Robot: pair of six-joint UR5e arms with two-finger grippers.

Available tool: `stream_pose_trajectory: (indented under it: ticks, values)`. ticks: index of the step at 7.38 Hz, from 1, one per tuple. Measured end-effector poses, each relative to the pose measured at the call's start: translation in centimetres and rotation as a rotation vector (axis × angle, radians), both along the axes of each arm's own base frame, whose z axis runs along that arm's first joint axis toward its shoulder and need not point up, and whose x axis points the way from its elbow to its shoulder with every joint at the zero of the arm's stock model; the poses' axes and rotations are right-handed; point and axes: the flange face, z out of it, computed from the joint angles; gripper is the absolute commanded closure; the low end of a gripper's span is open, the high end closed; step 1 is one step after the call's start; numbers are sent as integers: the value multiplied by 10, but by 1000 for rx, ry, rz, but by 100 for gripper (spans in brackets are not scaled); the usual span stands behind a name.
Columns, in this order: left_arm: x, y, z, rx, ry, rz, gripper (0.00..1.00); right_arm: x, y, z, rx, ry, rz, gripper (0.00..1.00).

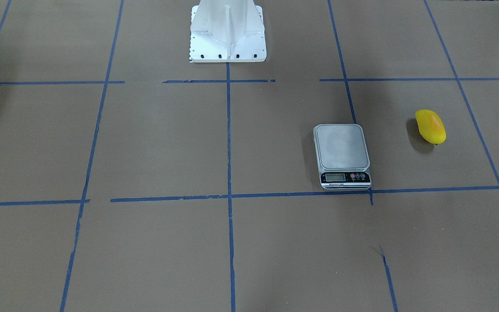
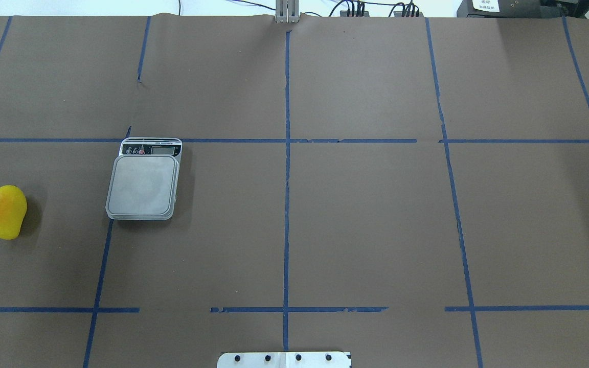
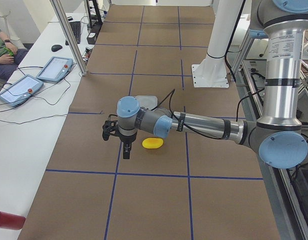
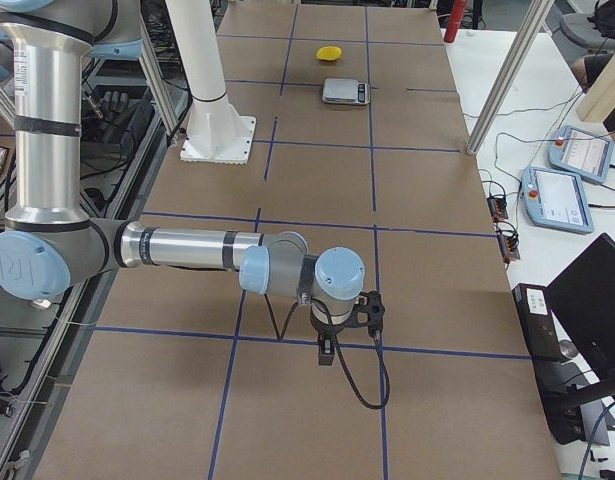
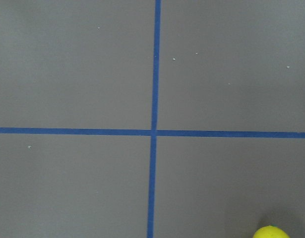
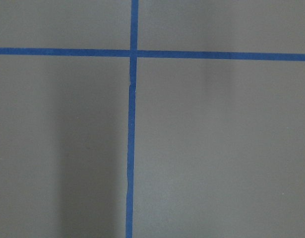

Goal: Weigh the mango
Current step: 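Move the left gripper down toward the yellow mango, then close the left gripper around the yellow mango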

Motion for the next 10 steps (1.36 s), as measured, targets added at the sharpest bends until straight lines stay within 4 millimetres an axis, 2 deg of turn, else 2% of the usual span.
stream_pose_trajectory:
  ticks: [2, 5, 6, 9, 10]
  values:
    - [53, 27, 5, 1, 69, -42, 0, 0, 0, 0, -1, 0, 0, 0]
    - [126, 52, 10, -35, 85, -64, 0, 0, 0, 0, 0, 0, 0, 0]
    - [144, 57, 16, -41, 77, -56, 0, 0, 0, 0, 0, 0, 0, 0]
    - [176, 72, 35, -67, 55, 0, 0, 0, 0, 0, 0, 0, 0, 0]
    - [184, 76, 38, -72, 51, 18, 38, 0, 0, 0, 0, 0, 0, 0]
